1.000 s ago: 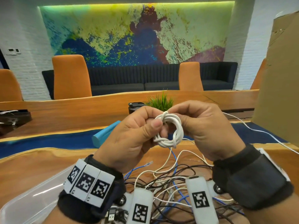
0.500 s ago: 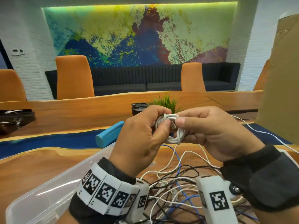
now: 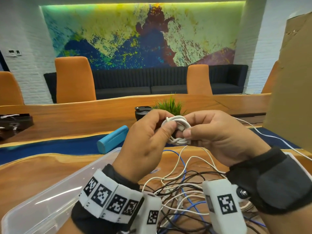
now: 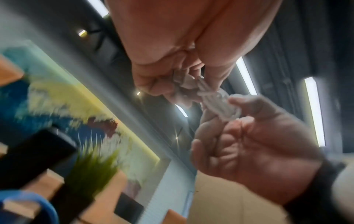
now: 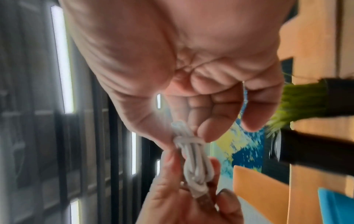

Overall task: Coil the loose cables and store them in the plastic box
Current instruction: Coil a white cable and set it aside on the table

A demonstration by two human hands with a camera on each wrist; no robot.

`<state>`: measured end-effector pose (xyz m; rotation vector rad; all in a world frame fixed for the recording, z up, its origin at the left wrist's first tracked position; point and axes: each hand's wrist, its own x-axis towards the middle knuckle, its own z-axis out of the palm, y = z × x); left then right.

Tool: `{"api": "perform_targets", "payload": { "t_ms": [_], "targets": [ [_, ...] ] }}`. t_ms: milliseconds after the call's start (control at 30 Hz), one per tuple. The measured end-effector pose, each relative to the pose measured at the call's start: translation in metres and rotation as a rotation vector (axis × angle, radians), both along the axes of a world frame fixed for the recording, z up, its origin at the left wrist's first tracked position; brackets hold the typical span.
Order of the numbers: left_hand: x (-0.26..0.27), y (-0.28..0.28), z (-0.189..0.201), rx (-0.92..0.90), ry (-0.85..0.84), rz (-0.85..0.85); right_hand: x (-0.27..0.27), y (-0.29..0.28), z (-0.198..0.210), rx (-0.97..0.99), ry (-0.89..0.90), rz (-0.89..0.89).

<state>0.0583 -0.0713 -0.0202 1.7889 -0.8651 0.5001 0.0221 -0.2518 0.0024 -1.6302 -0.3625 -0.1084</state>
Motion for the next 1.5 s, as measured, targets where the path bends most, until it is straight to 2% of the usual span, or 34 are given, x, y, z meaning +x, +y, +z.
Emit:
{"api": "perform_targets", "payload": {
  "t_ms": [133, 300, 433, 567, 700, 833, 933, 1133, 1233, 1333, 1500],
  "targets": [
    [0.000, -0.004, 0.000, -0.191, 0.256, -0.114, 0.000, 0.000, 0.001, -0.021, -0.059, -0.051],
    [0.001, -0.005, 0.001, -0.317, 0.385, -0.175, -0.001, 0.006, 0.000, 0.002, -0.097, -0.064],
    [0.000, -0.005, 0.005, -0.490, 0.616, -0.269, 0.001, 0.009, 0.000, 0.043, -0.135, -0.091],
    [0.003, -0.009, 0.001, -0.597, 0.814, -0.276, 0.003, 0.006, 0.000, -0.101, -0.220, -0.167],
    [0.003, -0.008, 0.002, -0.643, 0.977, -0.327, 0.004, 0.004, -0.002, -0.139, -0.293, -0.185],
    [0.002, -0.008, 0.002, -0.674, 1.025, -0.327, 0.008, 0.008, -0.007, -0.253, -0.394, -0.286],
    [0.000, -0.010, 0.002, -0.713, 1.005, -0.302, 0.006, 0.009, -0.006, -0.284, -0.499, -0.349],
    [-0.002, -0.013, 0.001, -0.687, 0.924, -0.300, 0.003, 0.003, -0.002, -0.429, -0.655, -0.329],
    [-0.005, -0.012, 0.000, -0.571, 0.752, -0.298, 0.005, -0.001, -0.002, -0.471, -0.713, -0.343],
    [-0.009, -0.012, -0.001, -0.358, 0.465, -0.234, 0.007, -0.003, -0.002, -0.495, -0.753, -0.377],
    [-0.010, -0.006, -0.001, -0.079, 0.110, -0.054, 0.010, 0.000, -0.008, -0.499, -0.667, -0.399]
  ]
}}
